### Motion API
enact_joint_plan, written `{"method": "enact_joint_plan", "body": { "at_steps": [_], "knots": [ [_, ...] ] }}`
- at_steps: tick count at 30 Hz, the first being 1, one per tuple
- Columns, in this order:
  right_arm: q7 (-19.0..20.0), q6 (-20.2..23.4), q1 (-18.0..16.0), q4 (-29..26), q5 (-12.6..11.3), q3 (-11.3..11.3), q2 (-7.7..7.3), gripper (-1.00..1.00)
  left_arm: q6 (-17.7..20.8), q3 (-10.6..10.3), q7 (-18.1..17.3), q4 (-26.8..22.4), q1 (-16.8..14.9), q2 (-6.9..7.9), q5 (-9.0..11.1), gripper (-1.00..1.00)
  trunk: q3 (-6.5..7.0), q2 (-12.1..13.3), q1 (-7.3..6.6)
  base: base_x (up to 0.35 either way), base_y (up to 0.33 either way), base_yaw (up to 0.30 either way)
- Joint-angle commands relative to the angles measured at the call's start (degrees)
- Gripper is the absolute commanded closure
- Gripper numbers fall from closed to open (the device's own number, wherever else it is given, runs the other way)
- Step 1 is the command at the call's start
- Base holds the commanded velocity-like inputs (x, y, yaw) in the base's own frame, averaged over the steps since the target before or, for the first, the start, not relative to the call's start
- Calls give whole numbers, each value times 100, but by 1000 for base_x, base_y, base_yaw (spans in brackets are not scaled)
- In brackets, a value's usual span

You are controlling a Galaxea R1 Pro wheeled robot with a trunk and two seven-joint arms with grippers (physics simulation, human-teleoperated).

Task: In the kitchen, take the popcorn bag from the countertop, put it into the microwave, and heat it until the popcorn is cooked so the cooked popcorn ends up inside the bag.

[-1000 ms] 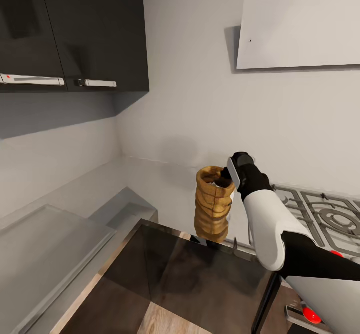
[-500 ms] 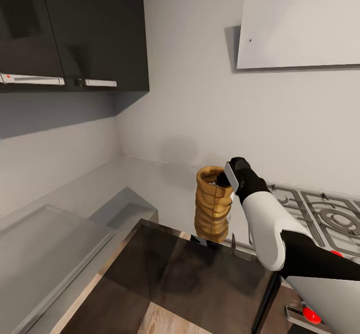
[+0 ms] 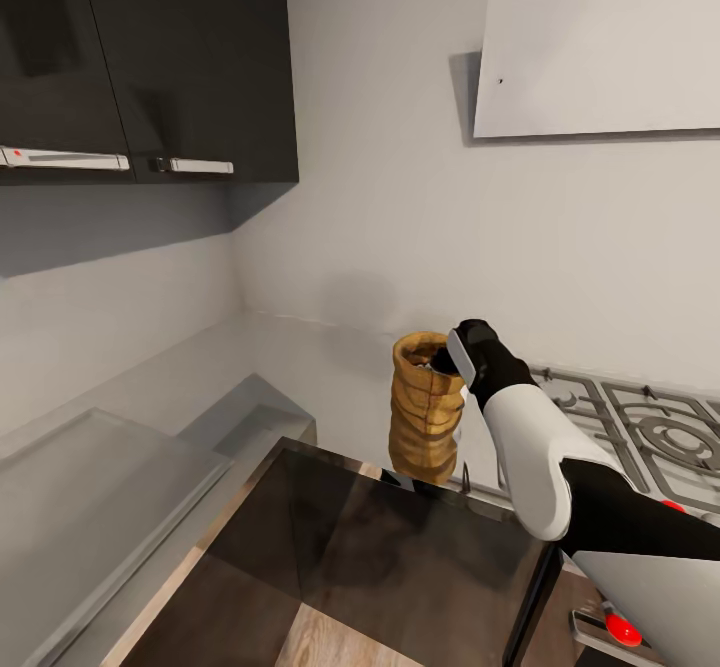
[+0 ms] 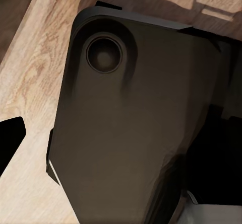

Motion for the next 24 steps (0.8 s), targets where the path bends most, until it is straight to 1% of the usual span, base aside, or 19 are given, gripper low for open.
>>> {"method": "enact_joint_plan", "body": {
  "at_steps": [1, 2, 3, 9, 24],
  "knots": [
    [21, 28, -1, 137, 53, -48, 5, -100, -10, 1, 2, -8, 1, -1, 30, -100, -7, -3, 1, 0, 0, 0],
    [21, 28, -1, 170, 53, -49, 4, -100, -10, 1, 2, -9, 1, -1, 30, -100, -7, -3, 1, 0, 0, 0],
    [21, 28, -1, 211, 53, -50, 2, 100, -10, 1, 2, -9, 1, -1, 30, -100, -7, -3, 1, 0, 0, 0],
    [5, 35, -1, 326, 59, -58, 0, 100, -10, 1, 2, -7, 1, -1, 30, -100, -7, -3, 1, 0, 0, 0],
    [12, 133, -1, 213, 71, -83, 2, 100, -10, 1, 2, -8, 1, -1, 30, -100, -7, -3, 1, 0, 0, 0]
  ]
}}
